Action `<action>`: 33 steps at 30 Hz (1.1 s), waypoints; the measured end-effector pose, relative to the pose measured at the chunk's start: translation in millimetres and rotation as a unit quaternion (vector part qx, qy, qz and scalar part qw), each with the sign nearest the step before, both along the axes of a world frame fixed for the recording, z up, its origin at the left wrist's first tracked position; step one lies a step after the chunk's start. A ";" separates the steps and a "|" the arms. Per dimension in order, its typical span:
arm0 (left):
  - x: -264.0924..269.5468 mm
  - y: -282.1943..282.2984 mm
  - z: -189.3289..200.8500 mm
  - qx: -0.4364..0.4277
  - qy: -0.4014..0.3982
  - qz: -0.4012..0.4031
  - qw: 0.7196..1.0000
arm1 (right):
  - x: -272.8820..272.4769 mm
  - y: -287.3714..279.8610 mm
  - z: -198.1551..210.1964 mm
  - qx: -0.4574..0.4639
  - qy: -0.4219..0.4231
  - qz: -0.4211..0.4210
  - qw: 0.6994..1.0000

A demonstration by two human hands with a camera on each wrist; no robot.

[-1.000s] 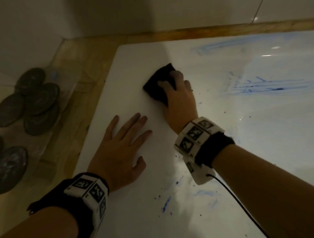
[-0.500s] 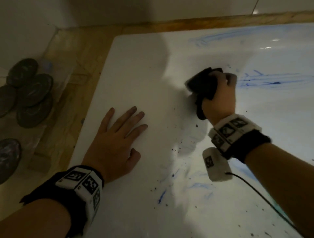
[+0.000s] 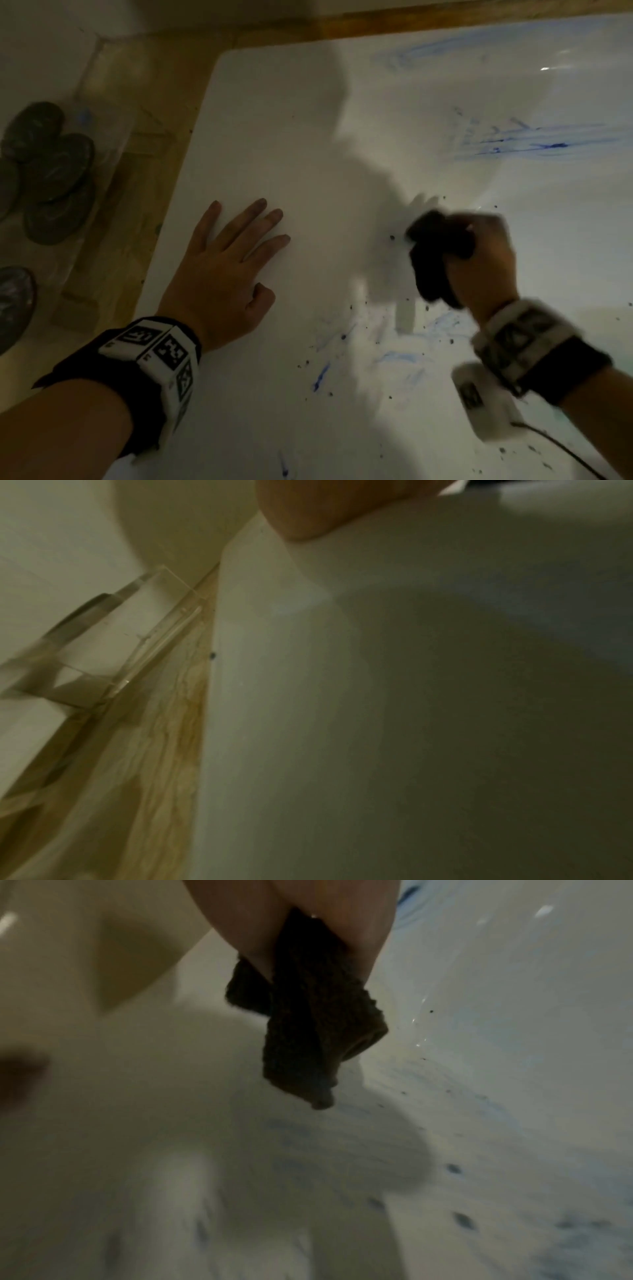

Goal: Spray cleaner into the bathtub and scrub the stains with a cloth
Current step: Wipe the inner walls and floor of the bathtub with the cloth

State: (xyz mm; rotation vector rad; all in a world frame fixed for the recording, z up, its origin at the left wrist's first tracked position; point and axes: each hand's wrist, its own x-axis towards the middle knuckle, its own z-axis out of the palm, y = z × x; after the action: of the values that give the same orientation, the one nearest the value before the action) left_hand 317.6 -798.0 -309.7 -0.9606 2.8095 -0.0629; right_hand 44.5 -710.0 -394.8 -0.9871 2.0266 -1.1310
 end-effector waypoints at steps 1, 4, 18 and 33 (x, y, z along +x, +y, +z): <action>0.1 -0.3 -0.3 -0.001 -0.001 -0.002 1.000 | -4.3 -13.7 -0.2 -0.006 0.022 -0.057 0.998; 1.2 -0.4 -0.9 -0.001 -0.005 0.000 1.000 | 13.2 -57.0 4.1 0.032 0.072 -0.061 0.995; 1.7 -0.9 -1.6 0.003 0.028 0.003 1.000 | 64.6 59.1 -17.9 -0.047 0.170 0.322 0.930; 2.2 1.2 0.3 0.029 0.041 0.006 0.999 | 126.5 61.9 0.0 -0.099 0.166 0.364 0.911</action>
State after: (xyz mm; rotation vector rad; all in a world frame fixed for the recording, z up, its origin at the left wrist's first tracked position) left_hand 319.8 -796.8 -309.4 -0.9884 2.8622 0.0609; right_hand 170.9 -648.1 -394.8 -1.9395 1.5364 -0.7870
